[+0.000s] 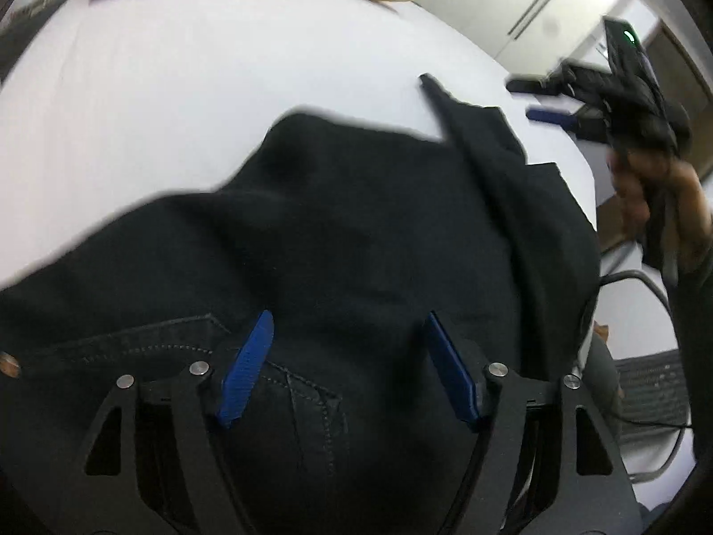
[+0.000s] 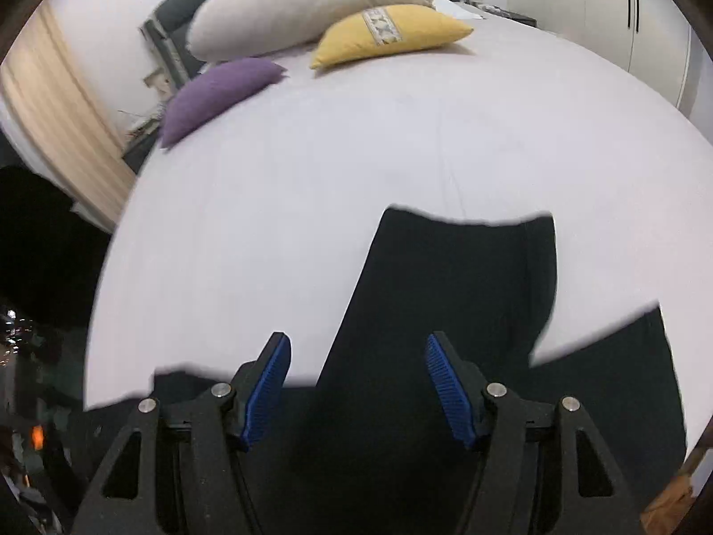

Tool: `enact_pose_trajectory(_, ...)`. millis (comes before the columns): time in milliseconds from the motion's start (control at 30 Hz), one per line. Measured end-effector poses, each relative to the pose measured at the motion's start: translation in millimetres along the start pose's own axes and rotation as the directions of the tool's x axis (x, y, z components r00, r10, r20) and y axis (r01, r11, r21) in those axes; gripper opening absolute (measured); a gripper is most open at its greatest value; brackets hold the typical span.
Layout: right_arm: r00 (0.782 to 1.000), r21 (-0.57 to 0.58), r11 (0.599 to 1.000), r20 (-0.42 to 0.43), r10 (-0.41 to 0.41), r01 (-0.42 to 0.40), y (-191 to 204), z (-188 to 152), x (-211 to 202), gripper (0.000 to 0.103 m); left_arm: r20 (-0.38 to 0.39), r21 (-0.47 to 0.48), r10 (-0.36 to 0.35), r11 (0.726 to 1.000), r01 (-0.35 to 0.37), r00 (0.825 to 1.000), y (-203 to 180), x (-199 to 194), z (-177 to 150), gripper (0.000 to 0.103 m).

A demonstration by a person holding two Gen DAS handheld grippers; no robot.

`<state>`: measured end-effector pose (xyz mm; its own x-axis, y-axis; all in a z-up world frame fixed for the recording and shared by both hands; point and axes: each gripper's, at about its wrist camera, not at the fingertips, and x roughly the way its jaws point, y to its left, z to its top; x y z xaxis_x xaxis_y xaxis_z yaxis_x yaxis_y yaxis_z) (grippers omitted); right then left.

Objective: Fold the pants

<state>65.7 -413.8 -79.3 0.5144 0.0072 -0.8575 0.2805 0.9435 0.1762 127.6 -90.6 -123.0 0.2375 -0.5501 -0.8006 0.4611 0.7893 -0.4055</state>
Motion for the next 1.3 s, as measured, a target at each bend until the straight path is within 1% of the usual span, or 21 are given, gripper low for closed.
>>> enact_pose_trajectory(67,0.999,0.003,0.999,-0.029,-0.04,0.04,2,17,21,0.067,0.02,0.003,-0.019,1.0,0.019,1.0,4,-1,-5,0.068)
enact_pose_trajectory(167,0.994,0.028,0.997,-0.081,-0.071,0.074,-1,37,61,0.067,0.027,0.033,0.0,0.999,0.0,1.0,2,-2,-9,0.069)
enact_pose_trajectory(267,0.983,0.061,0.988,-0.13,-0.132,0.141,-7,48,95,0.067,0.041,0.062,0.021,0.998,-0.024,0.999,-1,-1,-15,0.069)
enact_pose_trajectory(367,0.963,0.06,0.977,-0.192,-0.189,0.204,-13,52,122,0.067,0.05,0.061,0.013,0.998,-0.016,0.999,-1,-2,-20,0.069)
enact_pose_trajectory(433,0.959,0.034,0.972,-0.176,-0.222,0.231,-9,52,130,0.07,0.054,0.059,0.007,0.998,-0.01,0.999,0,5,-14,0.069)
enact_pose_trajectory(500,0.958,0.026,0.971,-0.167,-0.232,0.239,-7,53,132,0.069,0.058,0.062,0.008,0.998,-0.011,0.998,-1,6,-14,0.069)
enact_pose_trajectory(533,0.959,0.025,0.971,-0.163,-0.231,0.238,-6,54,133,0.062,0.06,0.064,0.009,0.998,-0.013,0.998,2,2,-15,0.069)
enact_pose_trajectory(567,0.961,0.02,0.972,-0.158,-0.228,0.234,-5,55,133,0.049,0.061,0.066,0.011,0.998,-0.015,0.998,4,0,-15,0.069)
enact_pose_trajectory(600,0.962,0.015,0.973,-0.156,-0.224,0.229,-4,56,132,0.042,0.062,0.067,0.012,0.998,-0.016,0.998,3,0,-15,0.069)
enact_pose_trajectory(667,0.967,0.027,0.978,-0.157,-0.201,0.208,-7,56,129,0.015,0.062,0.068,0.014,0.998,-0.018,0.998,1,4,-14,0.069)
enact_pose_trajectory(700,0.97,0.046,0.98,-0.156,-0.185,0.194,-14,56,125,0.01,0.063,0.068,0.015,0.997,-0.019,0.998,2,4,-15,0.069)
enact_pose_trajectory(767,0.978,0.09,0.982,-0.139,-0.153,0.166,-26,52,114,0.007,0.064,0.07,0.018,0.997,-0.022,0.998,-2,7,-14,0.069)
enact_pose_trajectory(833,0.99,0.148,0.981,-0.091,-0.112,0.125,-40,52,96,0.007,0.064,0.072,0.021,0.997,-0.025,0.998,-5,8,-14,0.069)
enact_pose_trajectory(900,0.997,0.205,0.976,-0.027,-0.073,0.077,-52,43,71,0.006,0.065,0.072,0.023,0.997,-0.028,0.998,-7,10,-14,0.069)
enact_pose_trajectory(933,0.999,0.247,0.968,0.017,-0.043,0.038,-66,35,54,0.006,0.066,0.072,0.024,0.997,-0.029,0.998,-8,10,-14,0.069)
enact_pose_trajectory(1033,0.991,0.362,0.931,0.136,-0.002,-0.048,-109,3,7,0.006,0.069,0.07,0.022,0.997,-0.027,0.997,-11,12,-14,0.069)
enact_pose_trajectory(1100,0.971,0.451,0.884,0.237,0.014,-0.123,-139,-27,-26,0.006,0.071,0.065,0.02,0.998,-0.024,0.997,-11,12,-14,0.069)
enact_pose_trajectory(1133,0.959,0.499,0.853,0.283,0.003,-0.15,-157,-46,-43,0.006,0.072,0.062,0.018,0.998,-0.023,0.997,-10,11,-14,0.069)
enact_pose_trajectory(1200,0.936,0.569,0.796,0.352,-0.009,-0.206,-186,-76,-59,0.006,0.074,0.061,0.018,0.998,-0.023,0.997,-9,11,-14,0.069)
enact_pose_trajectory(1267,0.922,0.647,0.721,0.387,-0.028,-0.249,-216,-117,-66,0.006,0.072,0.064,0.023,0.998,-0.028,0.997,-10,12,-14,0.071)
enact_pose_trajectory(1300,0.918,0.685,0.671,0.396,-0.017,-0.283,-233,-139,-65,0.006,0.07,0.068,0.026,0.997,-0.031,0.997,-11,13,-14,0.072)
